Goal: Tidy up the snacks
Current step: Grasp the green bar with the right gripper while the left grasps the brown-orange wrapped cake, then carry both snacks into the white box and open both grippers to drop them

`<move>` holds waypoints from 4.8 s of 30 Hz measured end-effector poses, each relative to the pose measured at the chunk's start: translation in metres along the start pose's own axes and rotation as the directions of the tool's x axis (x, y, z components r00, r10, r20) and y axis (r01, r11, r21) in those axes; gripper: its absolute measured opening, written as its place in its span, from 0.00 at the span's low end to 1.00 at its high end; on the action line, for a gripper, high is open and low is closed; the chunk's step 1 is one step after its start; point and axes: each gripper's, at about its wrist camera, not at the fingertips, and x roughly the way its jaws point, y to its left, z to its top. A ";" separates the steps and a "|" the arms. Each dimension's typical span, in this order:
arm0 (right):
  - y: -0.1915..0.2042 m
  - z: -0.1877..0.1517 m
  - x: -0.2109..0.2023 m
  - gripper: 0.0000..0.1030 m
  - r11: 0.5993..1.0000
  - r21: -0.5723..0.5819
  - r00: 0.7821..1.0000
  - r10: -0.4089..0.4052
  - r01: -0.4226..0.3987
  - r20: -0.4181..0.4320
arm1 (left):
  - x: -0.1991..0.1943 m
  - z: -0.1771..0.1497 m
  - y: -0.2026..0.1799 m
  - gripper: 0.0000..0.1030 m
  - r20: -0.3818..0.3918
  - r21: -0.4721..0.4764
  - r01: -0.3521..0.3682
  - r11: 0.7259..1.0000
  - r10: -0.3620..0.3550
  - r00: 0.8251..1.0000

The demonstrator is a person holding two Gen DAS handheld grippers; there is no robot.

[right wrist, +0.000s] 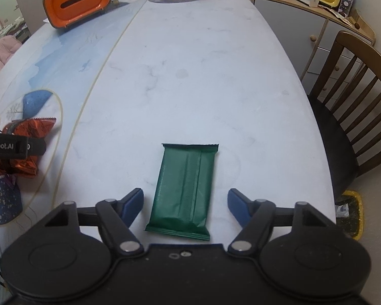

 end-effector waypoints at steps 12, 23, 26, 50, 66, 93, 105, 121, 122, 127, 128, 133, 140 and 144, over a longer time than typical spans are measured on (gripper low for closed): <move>0.005 0.002 -0.002 0.41 0.999 -0.012 0.999 -0.033 0.034 0.041 | -0.006 -0.002 0.000 0.46 0.030 0.008 -0.032 0.999 0.032 0.999; -0.002 -0.004 -0.024 0.41 0.999 0.038 0.998 0.028 -0.030 0.049 | -0.028 -0.010 0.015 0.45 0.047 -0.036 0.035 0.999 -0.033 0.998; -0.002 -0.006 -0.038 0.41 0.997 0.041 0.997 0.056 -0.058 0.057 | -0.040 -0.015 0.020 0.45 0.050 -0.038 0.049 0.998 -0.047 0.998; 0.072 -0.031 -0.142 0.41 0.978 -0.003 0.972 0.206 -0.207 0.118 | -0.148 -0.072 0.109 0.45 0.130 -0.054 0.150 0.987 -0.142 0.981; 0.180 -0.033 -0.170 0.41 0.951 -0.111 0.946 0.300 -0.287 0.125 | -0.199 -0.117 0.206 0.45 0.152 -0.109 0.187 0.976 -0.169 0.974; 0.364 0.001 -0.132 0.41 0.907 -0.319 0.947 0.312 -0.274 0.073 | -0.146 -0.110 0.367 0.46 0.083 -0.222 0.007 0.975 0.012 0.996; 0.402 0.018 -0.079 0.41 0.907 -0.370 0.973 0.227 -0.201 0.029 | -0.103 -0.077 0.368 0.45 0.033 -0.121 -0.048 0.992 0.052 0.998; 0.417 0.022 -0.043 0.41 0.897 -0.371 0.971 0.232 -0.239 -0.066 | -0.048 -0.063 0.356 0.46 -0.104 -0.057 -0.054 0.997 0.047 0.993; 0.417 0.021 -0.043 0.41 0.897 -0.370 0.970 0.233 -0.242 -0.069 | -0.046 -0.064 0.356 0.46 -0.111 -0.058 -0.055 0.997 0.048 0.993; 0.417 0.020 -0.040 0.41 0.894 -0.369 0.967 0.242 -0.255 -0.081 | -0.039 -0.065 0.357 0.46 -0.127 -0.069 -0.053 0.996 0.044 0.991; 0.417 0.020 -0.040 0.41 0.894 -0.368 0.967 0.243 -0.256 -0.082 | -0.039 -0.065 0.357 0.46 -0.126 -0.071 -0.052 0.996 0.043 0.991; 0.414 0.021 -0.042 0.43 0.894 -0.358 0.963 0.258 -0.267 -0.075 | -0.041 -0.067 0.358 0.46 -0.113 -0.081 -0.045 0.996 0.036 0.993; 0.406 0.023 -0.056 0.52 0.895 -0.346 0.958 0.283 -0.281 -0.046 | -0.060 -0.071 0.360 0.52 -0.066 -0.086 -0.017 0.996 0.011 0.998; 0.399 0.023 -0.068 0.55 0.895 -0.342 0.955 0.296 -0.287 -0.025 | -0.074 -0.075 0.362 0.52 -0.036 -0.100 0.000 0.995 -0.003 0.999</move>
